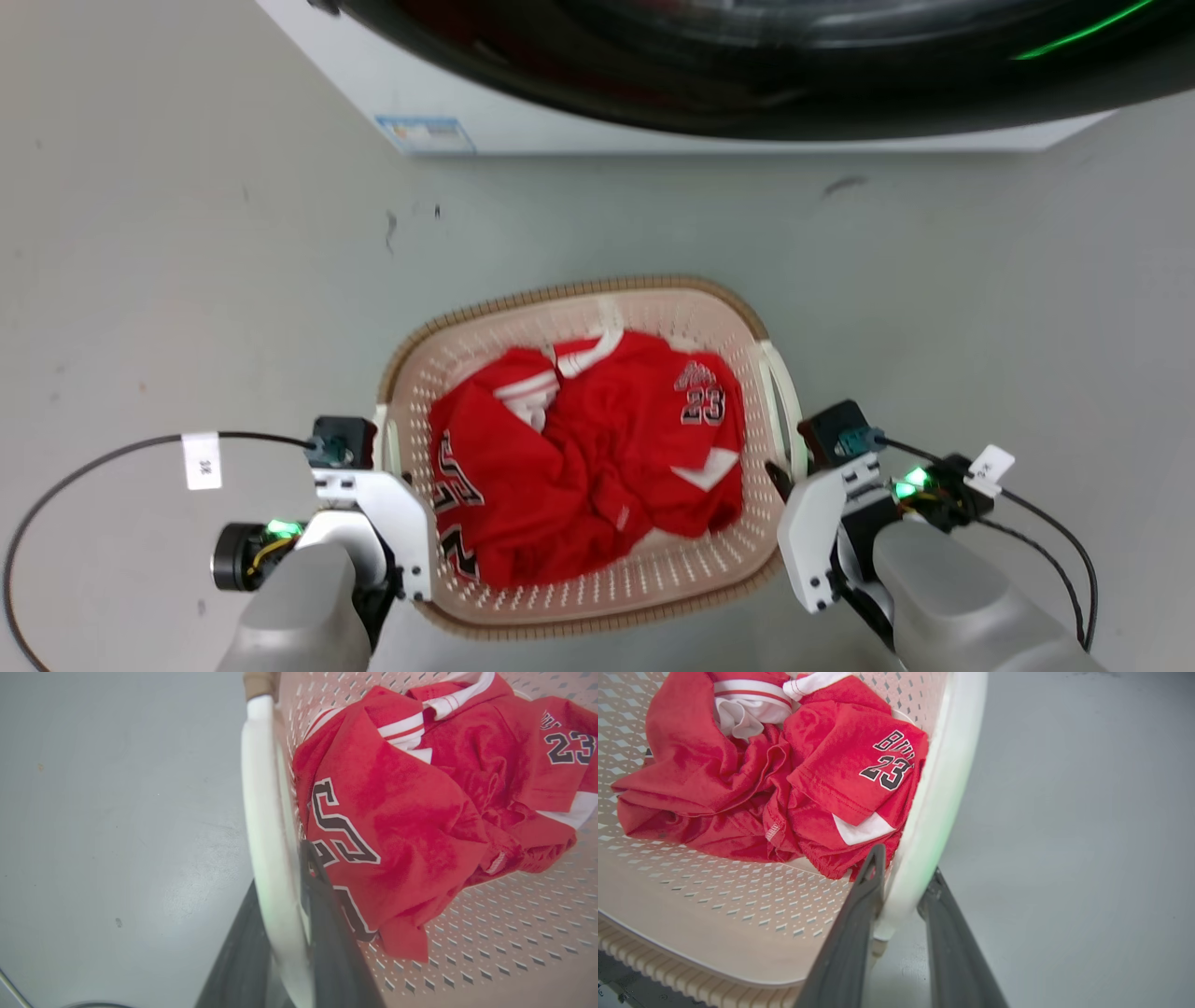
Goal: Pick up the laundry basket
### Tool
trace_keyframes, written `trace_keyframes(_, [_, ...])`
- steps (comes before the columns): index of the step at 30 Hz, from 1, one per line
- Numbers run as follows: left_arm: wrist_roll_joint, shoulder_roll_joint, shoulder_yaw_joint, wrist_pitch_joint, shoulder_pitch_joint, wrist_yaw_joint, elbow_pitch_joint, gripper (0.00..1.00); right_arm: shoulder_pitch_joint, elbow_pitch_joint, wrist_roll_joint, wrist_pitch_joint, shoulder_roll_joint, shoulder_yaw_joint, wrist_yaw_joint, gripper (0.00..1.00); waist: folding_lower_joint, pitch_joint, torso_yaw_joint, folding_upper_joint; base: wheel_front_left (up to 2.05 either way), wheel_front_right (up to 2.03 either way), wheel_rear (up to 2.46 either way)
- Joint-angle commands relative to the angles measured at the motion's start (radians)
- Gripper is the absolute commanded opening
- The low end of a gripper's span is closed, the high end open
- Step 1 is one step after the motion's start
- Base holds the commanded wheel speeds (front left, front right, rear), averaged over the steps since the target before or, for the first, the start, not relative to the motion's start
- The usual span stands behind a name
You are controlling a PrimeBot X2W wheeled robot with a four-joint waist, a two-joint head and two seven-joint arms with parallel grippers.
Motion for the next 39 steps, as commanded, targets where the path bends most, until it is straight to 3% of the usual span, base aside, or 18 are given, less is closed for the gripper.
trace_keyframes(1, [-0.007,-0.011,-0.017,0.010,0.018,-0.002,-0.001,0.00,0.016,-0.009,0.013,0.004,0.004,0.012,0.003,0.00,0.0001,-0.070,-0.013,0.0000,0.00,0.00,0.00])
trace_keyframes(16, [-0.164,-0.049,-0.238,0.143,0.115,-0.005,-0.015,0.00,0.131,-0.011,0.142,0.095,-0.009,0.109,0.003,0.00,0.0001,-0.324,-0.056,0.0000,0.00,0.00,0.00])
trace_keyframes(25, [-0.282,-0.033,-0.365,0.232,0.189,-0.006,-0.051,0.00,0.207,-0.007,0.209,0.137,-0.014,0.154,0.003,0.00,0.0001,-0.475,-0.075,0.0000,0.00,0.00,0.00])
trace_keyframes(39, [-0.454,-0.004,-0.511,0.352,0.251,-0.007,-0.093,0.00,0.246,-0.018,0.280,0.195,-0.047,0.219,0.003,0.00,0.0001,-0.604,-0.057,0.0000,0.00,0.00,0.00])
